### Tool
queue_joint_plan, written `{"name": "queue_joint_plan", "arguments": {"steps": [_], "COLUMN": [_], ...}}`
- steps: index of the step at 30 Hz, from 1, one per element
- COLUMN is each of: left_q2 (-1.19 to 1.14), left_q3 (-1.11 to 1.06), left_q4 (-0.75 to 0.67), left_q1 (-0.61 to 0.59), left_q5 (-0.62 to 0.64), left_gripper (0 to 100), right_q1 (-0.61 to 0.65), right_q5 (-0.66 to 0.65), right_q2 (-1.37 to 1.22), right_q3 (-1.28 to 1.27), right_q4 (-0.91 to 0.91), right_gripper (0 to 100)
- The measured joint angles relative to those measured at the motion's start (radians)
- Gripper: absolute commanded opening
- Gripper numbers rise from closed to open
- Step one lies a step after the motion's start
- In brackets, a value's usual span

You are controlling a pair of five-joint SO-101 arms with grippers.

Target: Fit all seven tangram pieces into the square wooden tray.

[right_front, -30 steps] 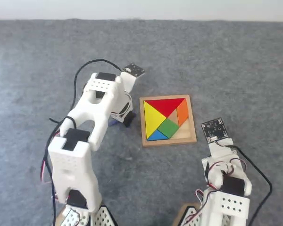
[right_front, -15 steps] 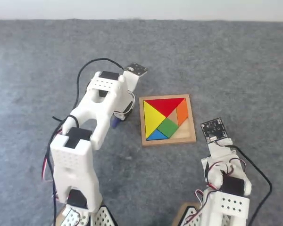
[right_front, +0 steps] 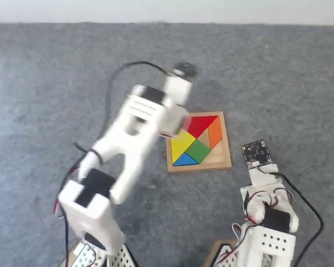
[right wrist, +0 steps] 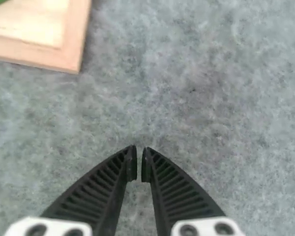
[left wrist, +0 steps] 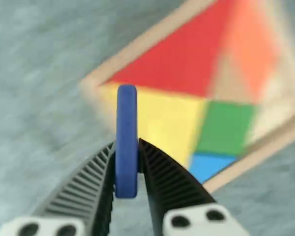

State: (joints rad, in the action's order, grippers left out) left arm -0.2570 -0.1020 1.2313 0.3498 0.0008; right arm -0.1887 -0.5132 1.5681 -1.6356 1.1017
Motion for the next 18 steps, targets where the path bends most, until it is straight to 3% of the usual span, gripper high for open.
{"name": "queue_joint_plan", "arguments": {"steps": [7, 18], "left_q2": [-0.086, -0.092], "left_q3": [-0.006, -0.006], "left_q4": [-0.135, -0.181], "left_q1": [0.224, 0.238], "left_q5": [0.143, 0.11], "left_gripper": [1, 2], "right_q1": [-0.011, -0.011], "right_q5": [0.031, 0.034], "right_q2": [0.0, 0.0], "right_q3": [0.0, 0.0], "right_q4": [0.0, 0.0], "right_gripper": [3.8, 3.9]}}
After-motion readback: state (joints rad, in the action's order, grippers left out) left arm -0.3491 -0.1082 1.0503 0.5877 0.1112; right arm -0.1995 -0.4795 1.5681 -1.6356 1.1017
